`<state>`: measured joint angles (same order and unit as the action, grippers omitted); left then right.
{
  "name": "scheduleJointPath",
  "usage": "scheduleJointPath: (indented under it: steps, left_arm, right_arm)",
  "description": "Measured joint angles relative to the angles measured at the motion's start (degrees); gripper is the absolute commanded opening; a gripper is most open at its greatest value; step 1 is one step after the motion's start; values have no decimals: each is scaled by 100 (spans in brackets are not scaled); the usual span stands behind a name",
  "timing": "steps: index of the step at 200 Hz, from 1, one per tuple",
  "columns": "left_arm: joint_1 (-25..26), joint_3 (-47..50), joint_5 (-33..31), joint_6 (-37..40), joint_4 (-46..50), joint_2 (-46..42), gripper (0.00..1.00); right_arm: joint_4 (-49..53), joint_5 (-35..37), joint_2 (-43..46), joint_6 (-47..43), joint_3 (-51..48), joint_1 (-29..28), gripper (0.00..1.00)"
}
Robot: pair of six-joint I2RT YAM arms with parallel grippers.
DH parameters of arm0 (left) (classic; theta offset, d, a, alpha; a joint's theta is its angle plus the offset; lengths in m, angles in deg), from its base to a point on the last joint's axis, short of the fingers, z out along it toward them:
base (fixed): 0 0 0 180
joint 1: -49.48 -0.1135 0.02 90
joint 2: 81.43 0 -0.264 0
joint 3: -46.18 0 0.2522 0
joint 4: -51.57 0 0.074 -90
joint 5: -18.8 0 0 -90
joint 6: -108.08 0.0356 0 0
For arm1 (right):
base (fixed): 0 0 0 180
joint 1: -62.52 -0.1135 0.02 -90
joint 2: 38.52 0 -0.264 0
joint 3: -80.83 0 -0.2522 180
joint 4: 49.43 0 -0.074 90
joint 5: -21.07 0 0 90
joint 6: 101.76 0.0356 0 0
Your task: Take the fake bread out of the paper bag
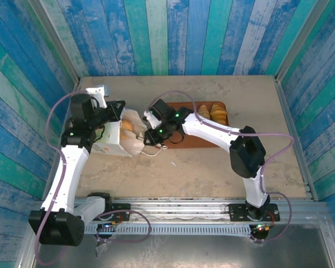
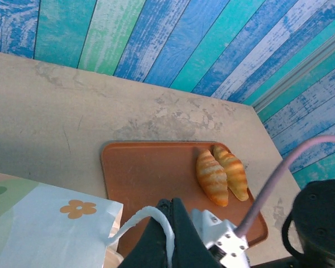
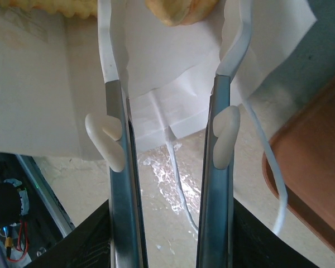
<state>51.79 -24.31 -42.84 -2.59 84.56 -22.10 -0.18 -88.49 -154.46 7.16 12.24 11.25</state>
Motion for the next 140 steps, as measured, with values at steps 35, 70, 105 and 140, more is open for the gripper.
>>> scheduleJointPath:
  steps: [35,70,105,140]
  left_arm:
    - [0,0,107,96,166,15,0]
    - [0,0,111,101,203,15,0]
    - [0,0,66,15,175,17,0]
    - [0,0,24,-173,35,72,0]
  right_arm:
    - [-2,4,-214,120,177,-26,42]
    - [2,7,-219,114,177,-37,32]
    - [17,59,55,-83,-94,-59,29]
    - [201,356,671,-413,-501,-72,29]
